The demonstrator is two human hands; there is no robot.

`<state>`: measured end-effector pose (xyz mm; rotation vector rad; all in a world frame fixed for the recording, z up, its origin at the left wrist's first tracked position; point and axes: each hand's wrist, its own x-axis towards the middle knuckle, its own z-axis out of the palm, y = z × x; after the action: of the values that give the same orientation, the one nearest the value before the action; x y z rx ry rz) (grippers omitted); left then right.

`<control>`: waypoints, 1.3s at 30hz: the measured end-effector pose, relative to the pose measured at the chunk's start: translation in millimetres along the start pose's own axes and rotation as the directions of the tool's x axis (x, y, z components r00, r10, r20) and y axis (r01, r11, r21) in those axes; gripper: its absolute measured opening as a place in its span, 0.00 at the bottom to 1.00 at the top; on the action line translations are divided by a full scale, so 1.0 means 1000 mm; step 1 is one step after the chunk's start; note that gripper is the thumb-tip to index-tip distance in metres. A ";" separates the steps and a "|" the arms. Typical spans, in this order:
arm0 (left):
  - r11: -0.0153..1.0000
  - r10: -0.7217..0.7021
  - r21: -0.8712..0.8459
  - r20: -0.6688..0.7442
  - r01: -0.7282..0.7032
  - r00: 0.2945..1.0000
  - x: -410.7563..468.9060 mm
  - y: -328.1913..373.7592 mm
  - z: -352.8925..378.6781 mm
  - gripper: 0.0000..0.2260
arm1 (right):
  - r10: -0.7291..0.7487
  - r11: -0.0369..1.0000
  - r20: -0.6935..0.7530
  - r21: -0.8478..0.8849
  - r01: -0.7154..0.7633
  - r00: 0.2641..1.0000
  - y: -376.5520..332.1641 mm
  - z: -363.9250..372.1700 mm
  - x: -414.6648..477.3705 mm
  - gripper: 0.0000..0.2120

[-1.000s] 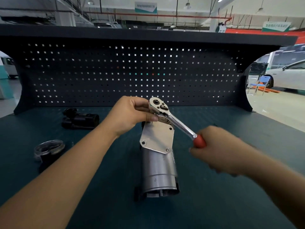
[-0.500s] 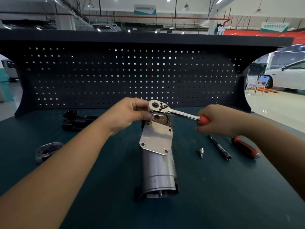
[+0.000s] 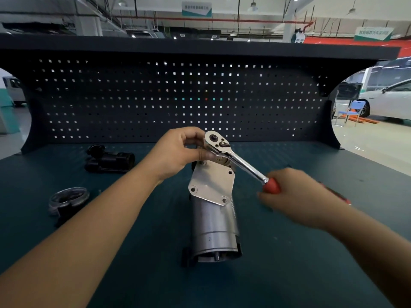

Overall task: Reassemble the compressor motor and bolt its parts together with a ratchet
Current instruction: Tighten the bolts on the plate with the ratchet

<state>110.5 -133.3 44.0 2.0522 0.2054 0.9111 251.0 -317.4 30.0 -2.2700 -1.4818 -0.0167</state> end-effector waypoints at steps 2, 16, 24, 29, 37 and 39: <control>0.999 -0.031 0.007 0.140 0.031 0.990 0.003 0.003 -0.005 0.11 | -0.034 0.997 -0.020 -0.064 0.032 0.999 0.010 -0.013 0.016 0.13; 0.998 0.006 -0.059 -0.099 -0.012 0.995 -0.001 -0.003 0.005 0.11 | 0.015 0.989 -0.028 0.150 -0.010 0.999 -0.011 0.028 -0.014 0.14; 0.998 -0.060 0.006 0.214 0.061 0.975 0.009 0.009 -0.012 0.11 | -0.060 0.996 0.032 -0.066 0.062 0.998 0.017 -0.017 0.028 0.15; 0.997 -0.064 0.063 0.209 0.052 0.976 0.012 0.008 -0.017 0.12 | -0.113 0.981 0.082 -0.150 0.125 0.990 0.018 -0.031 0.048 0.13; 1.000 0.012 -0.018 -0.059 -0.013 0.998 -0.003 0.003 -0.004 0.12 | 0.031 0.999 -0.001 0.031 -0.031 1.000 -0.013 0.009 -0.010 0.14; 0.999 0.043 0.020 -0.126 -0.041 0.991 -0.005 0.002 0.002 0.12 | 0.061 0.995 -0.009 0.073 -0.060 0.998 -0.021 0.019 -0.019 0.14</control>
<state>107.6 -138.1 41.8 2.0228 0.2397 1.0701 220.6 -319.8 15.8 -2.2520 -1.3844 0.0422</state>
